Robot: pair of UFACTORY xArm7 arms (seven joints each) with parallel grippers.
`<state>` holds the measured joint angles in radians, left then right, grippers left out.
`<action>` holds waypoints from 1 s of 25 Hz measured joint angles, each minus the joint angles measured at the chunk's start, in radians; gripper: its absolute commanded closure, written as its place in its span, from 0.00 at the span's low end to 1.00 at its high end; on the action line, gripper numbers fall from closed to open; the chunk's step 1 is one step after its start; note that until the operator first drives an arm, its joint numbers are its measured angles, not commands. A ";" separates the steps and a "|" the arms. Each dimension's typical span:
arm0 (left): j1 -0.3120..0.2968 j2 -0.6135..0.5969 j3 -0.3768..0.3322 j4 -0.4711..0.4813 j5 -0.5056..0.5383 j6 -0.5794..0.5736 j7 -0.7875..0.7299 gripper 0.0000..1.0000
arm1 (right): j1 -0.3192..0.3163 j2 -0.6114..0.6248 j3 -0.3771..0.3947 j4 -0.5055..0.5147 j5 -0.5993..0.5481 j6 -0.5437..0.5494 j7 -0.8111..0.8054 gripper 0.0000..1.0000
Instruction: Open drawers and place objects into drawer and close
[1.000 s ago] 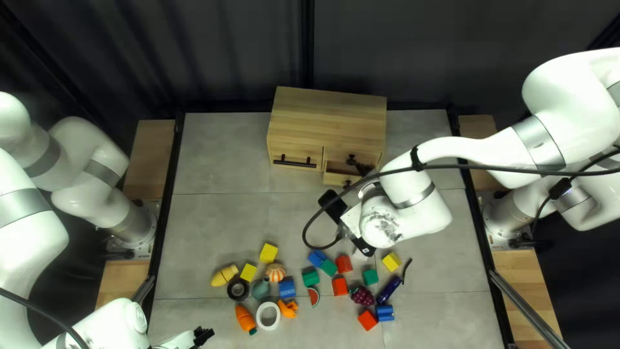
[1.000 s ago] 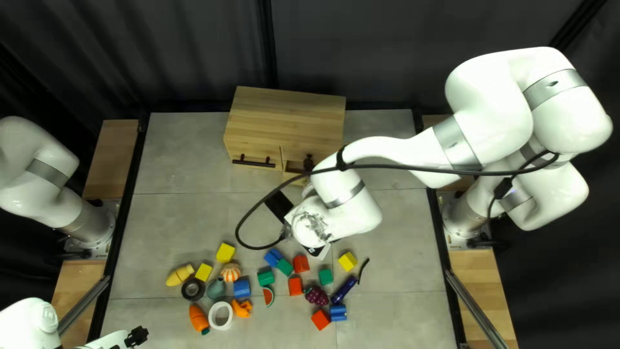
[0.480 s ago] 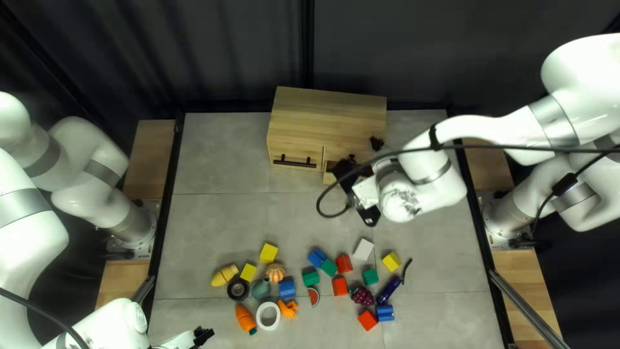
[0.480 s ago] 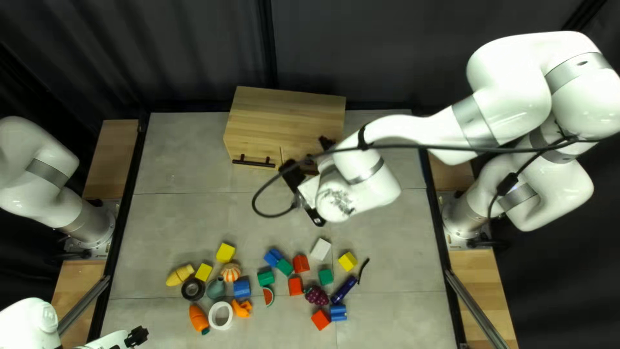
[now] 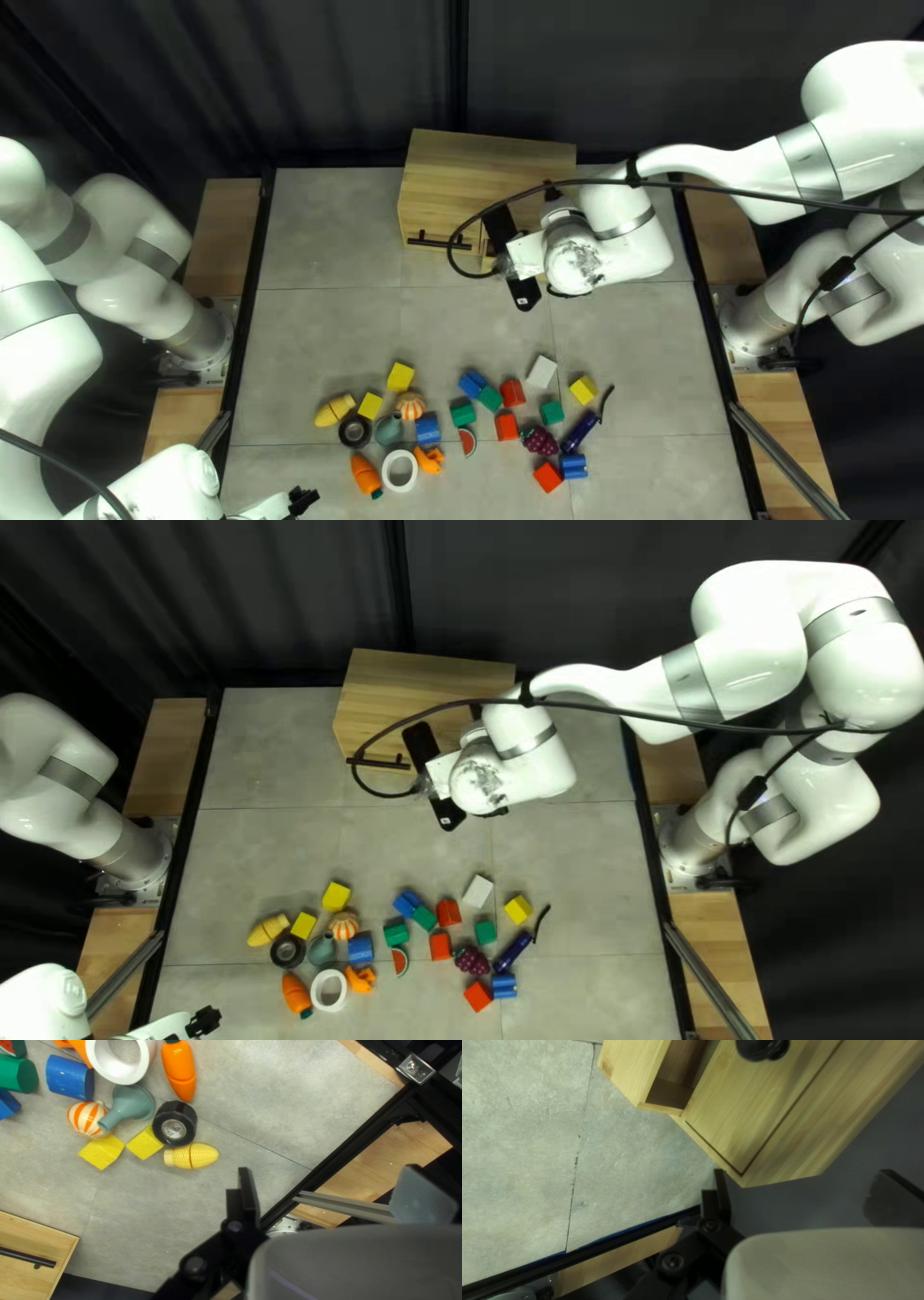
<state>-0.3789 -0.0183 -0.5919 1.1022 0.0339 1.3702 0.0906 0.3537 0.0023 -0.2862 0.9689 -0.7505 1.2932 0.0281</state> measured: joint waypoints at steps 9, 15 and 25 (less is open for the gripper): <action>0.000 0.000 0.000 0.000 0.000 0.000 0.000 0.00 | -0.013 -0.041 -0.013 -0.021 -0.012 0.001 0.016 0.00; 0.000 0.000 0.000 0.000 0.000 0.000 0.000 0.00 | -0.038 -0.043 -0.037 0.011 0.074 0.036 0.133 0.00; 0.000 0.000 0.000 0.000 0.000 0.000 0.000 0.00 | -0.045 0.003 -0.045 0.024 0.102 0.014 0.298 0.00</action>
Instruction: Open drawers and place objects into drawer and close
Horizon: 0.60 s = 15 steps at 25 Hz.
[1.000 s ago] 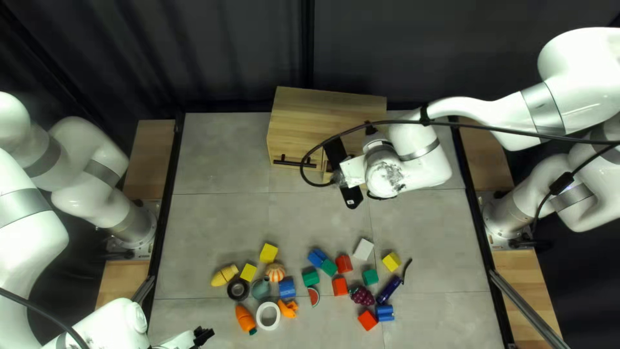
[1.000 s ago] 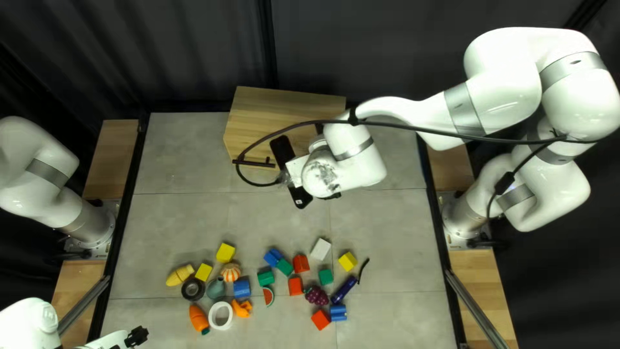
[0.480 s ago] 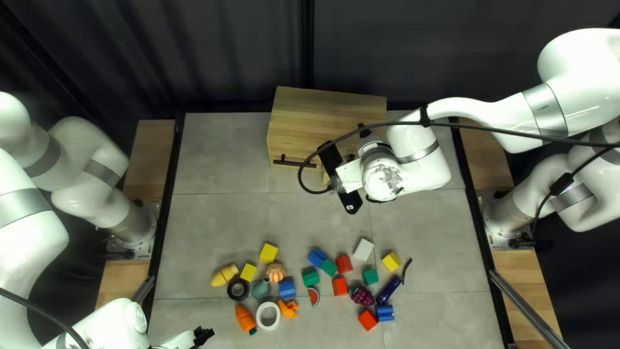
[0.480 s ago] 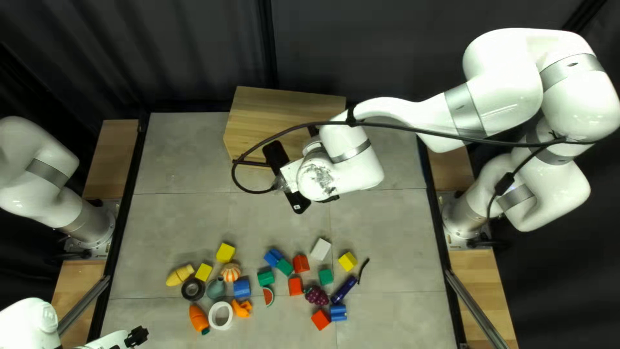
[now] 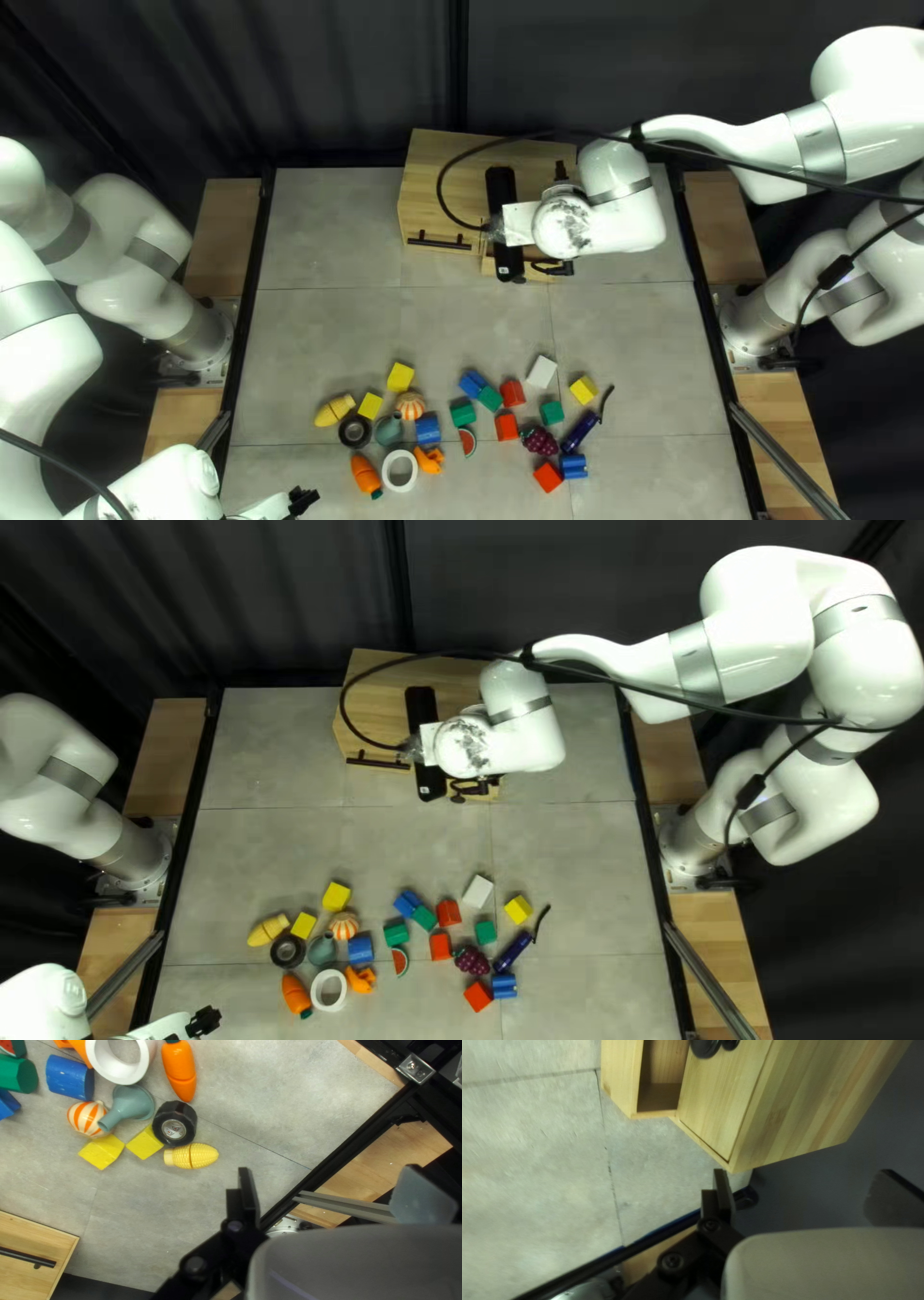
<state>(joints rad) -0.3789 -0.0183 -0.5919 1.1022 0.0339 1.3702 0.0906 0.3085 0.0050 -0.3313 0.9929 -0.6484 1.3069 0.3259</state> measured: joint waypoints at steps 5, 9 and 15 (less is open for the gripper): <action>0.000 0.000 0.000 0.000 0.000 0.000 0.000 0.00 | -0.004 -0.026 -0.004 -0.062 -0.045 -0.042 0.080 0.00; 0.000 0.000 0.000 0.000 0.000 0.000 0.000 0.00 | -0.008 -0.037 -0.007 -0.097 -0.089 -0.074 0.128 0.00; 0.000 0.000 0.000 0.000 0.000 0.000 0.000 0.00 | -0.008 -0.018 -0.006 -0.100 -0.109 -0.090 0.169 0.00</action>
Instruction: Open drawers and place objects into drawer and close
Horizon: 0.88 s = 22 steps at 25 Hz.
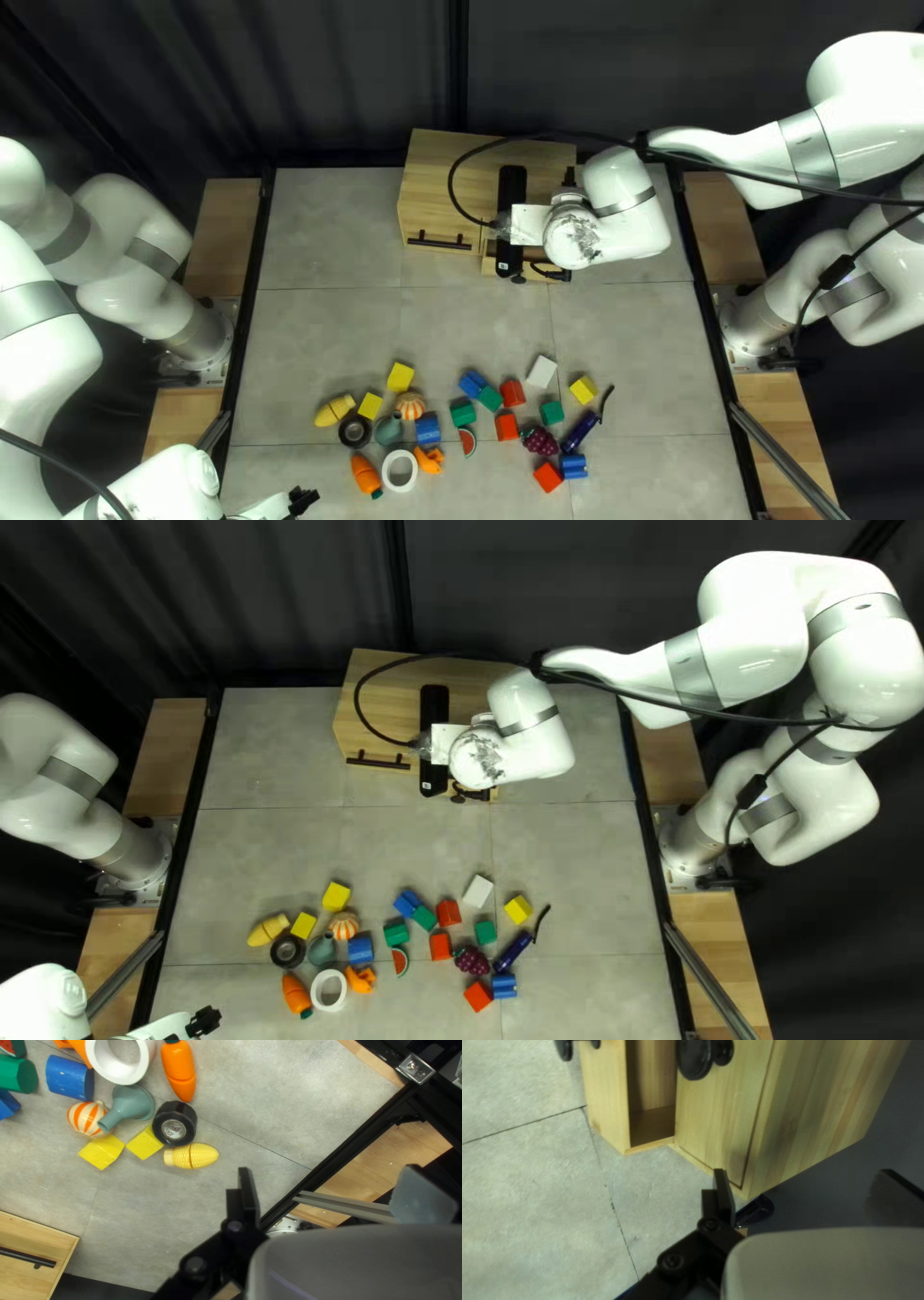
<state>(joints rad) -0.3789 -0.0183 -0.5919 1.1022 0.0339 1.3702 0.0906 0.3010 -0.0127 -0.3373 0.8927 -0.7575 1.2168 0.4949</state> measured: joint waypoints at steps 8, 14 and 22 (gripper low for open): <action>0.000 0.000 0.000 0.000 0.000 0.000 0.000 0.00 | -0.005 0.002 -0.006 -0.018 -0.027 -0.033 0.010 0.00; 0.000 0.000 0.000 0.000 0.000 0.000 0.000 0.00 | -0.018 -0.019 -0.018 -0.064 -0.092 -0.069 0.000 0.00; 0.000 0.000 0.000 0.000 0.000 0.000 0.000 0.00 | -0.028 -0.029 -0.027 -0.095 -0.150 -0.088 0.021 0.00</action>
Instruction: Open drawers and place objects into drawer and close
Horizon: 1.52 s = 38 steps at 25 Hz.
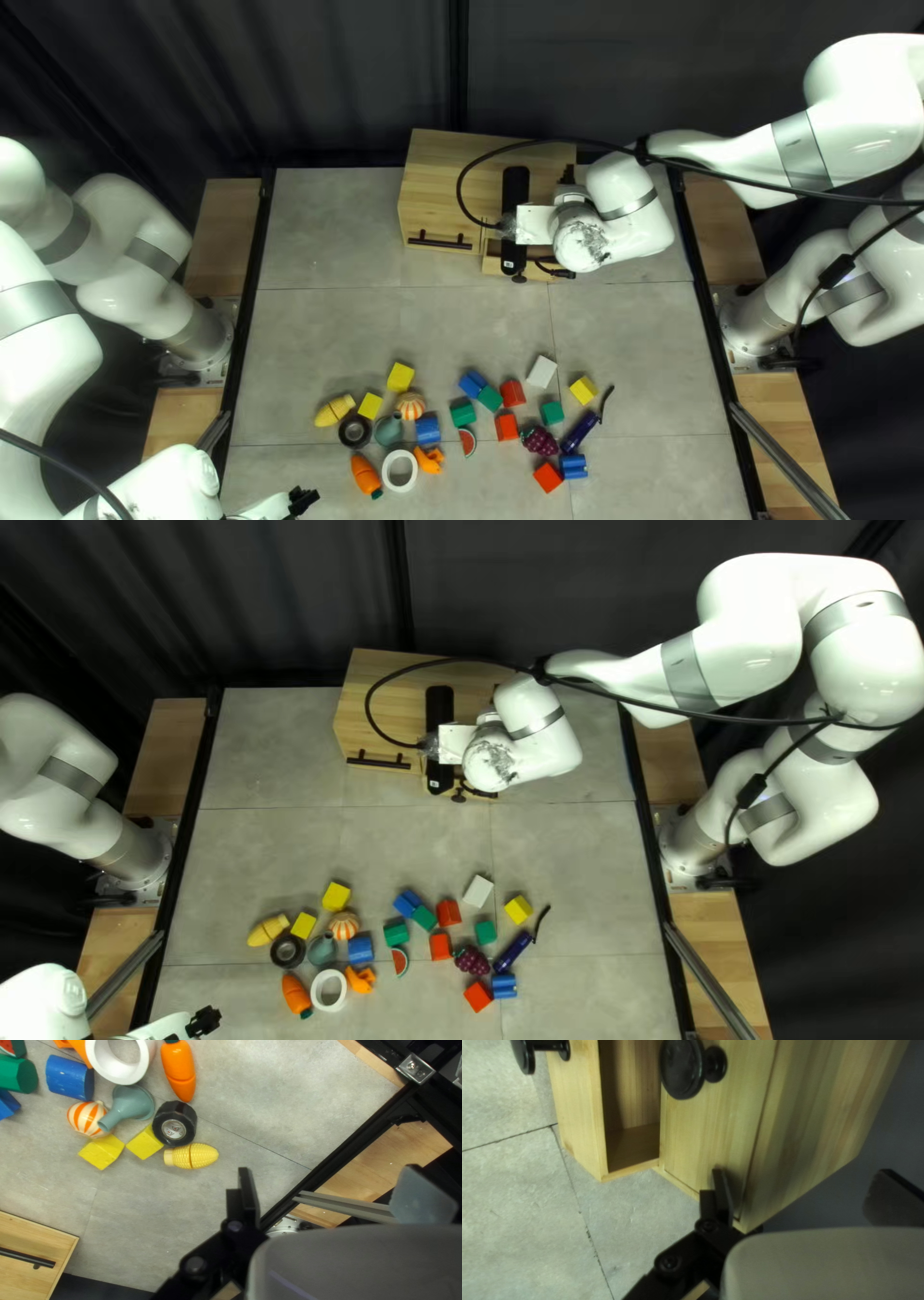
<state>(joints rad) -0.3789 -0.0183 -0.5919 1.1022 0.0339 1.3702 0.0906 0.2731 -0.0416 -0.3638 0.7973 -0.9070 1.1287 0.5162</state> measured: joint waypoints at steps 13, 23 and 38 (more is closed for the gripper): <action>0.000 0.000 0.000 0.000 0.000 0.000 0.000 0.00 | -0.006 -0.045 -0.001 -0.039 -0.054 0.035 0.001 0.00; 0.000 0.000 0.000 0.000 0.000 0.000 0.000 0.00 | 0.019 -0.058 0.028 -0.014 -0.007 0.105 -0.012 0.00; 0.000 0.000 0.000 0.000 0.000 0.000 0.000 0.00 | 0.108 -0.043 0.111 0.109 0.267 0.231 0.008 0.00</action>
<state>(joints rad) -0.3789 -0.0183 -0.5919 1.1022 0.0339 1.3702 0.0906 0.3811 -0.0847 -0.2528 0.9060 -0.6403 1.3593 0.5246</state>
